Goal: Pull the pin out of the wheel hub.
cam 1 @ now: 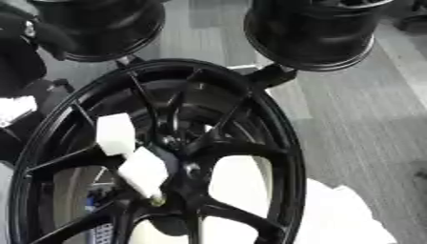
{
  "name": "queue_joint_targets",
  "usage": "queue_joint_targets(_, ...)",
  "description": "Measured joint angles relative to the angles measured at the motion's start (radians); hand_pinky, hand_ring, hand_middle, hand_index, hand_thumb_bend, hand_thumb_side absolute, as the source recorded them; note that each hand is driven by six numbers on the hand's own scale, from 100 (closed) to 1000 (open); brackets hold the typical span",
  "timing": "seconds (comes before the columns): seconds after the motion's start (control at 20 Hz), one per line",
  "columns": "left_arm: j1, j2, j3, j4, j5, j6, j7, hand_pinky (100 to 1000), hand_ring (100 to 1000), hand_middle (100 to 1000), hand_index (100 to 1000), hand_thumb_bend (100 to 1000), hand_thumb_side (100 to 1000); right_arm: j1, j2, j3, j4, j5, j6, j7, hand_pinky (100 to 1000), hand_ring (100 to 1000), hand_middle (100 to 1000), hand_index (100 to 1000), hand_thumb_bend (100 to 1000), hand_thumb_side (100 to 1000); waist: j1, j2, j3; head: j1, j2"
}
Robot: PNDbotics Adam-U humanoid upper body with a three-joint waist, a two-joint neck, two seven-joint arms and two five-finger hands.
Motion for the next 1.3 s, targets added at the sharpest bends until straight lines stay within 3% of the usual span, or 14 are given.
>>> queue_joint_targets(0.35, -0.085, -0.062, -0.084, 0.000, -0.026, 0.089, -0.112, 899, 841, 743, 908, 100, 461, 0.000, 0.000, 0.000, 0.000, -0.001, 0.003, 0.003, 767, 597, 539, 703, 100, 562, 0.005, -0.005, -0.001, 0.004, 0.000)
queue_joint_targets(0.6, -0.112, -0.099, -0.123, 0.000, -0.050, 0.107, -0.171, 924, 856, 738, 911, 100, 562, 0.000, 0.000, 0.000, 0.000, -0.002, 0.005, 0.004, 767, 595, 538, 703, 100, 563, 0.005, -0.005, -0.001, 0.006, 0.000)
queue_joint_targets(0.8, -0.114, -0.111, -0.134, 0.000, -0.051, 0.098, -0.195, 936, 867, 741, 914, 195, 698, 0.000, 0.000, 0.000, 0.000, -0.002, 0.006, 0.004, 767, 595, 537, 703, 100, 563, 0.005, -0.003, 0.001, 0.009, 0.000)
queue_joint_targets(1.0, -0.116, -0.112, -0.135, 0.000, -0.063, 0.099, -0.215, 940, 874, 746, 933, 264, 741, 0.000, 0.001, 0.001, 0.000, -0.002, 0.009, 0.006, 767, 594, 536, 702, 100, 563, 0.003, 0.001, 0.002, 0.011, 0.000)
queue_joint_targets(1.1, -0.116, -0.115, -0.137, 0.000, -0.075, 0.109, -0.222, 943, 880, 755, 946, 288, 729, 0.000, 0.002, 0.001, 0.000, -0.002, 0.009, 0.007, 767, 594, 536, 702, 100, 563, 0.000, 0.001, 0.002, 0.011, 0.000)
queue_joint_targets(1.3, -0.111, -0.119, -0.141, 0.000, -0.100, 0.139, -0.232, 959, 898, 771, 972, 261, 519, 0.000, 0.008, 0.003, 0.000, -0.003, 0.010, 0.008, 768, 593, 535, 702, 100, 564, -0.001, 0.002, 0.001, 0.013, 0.000)
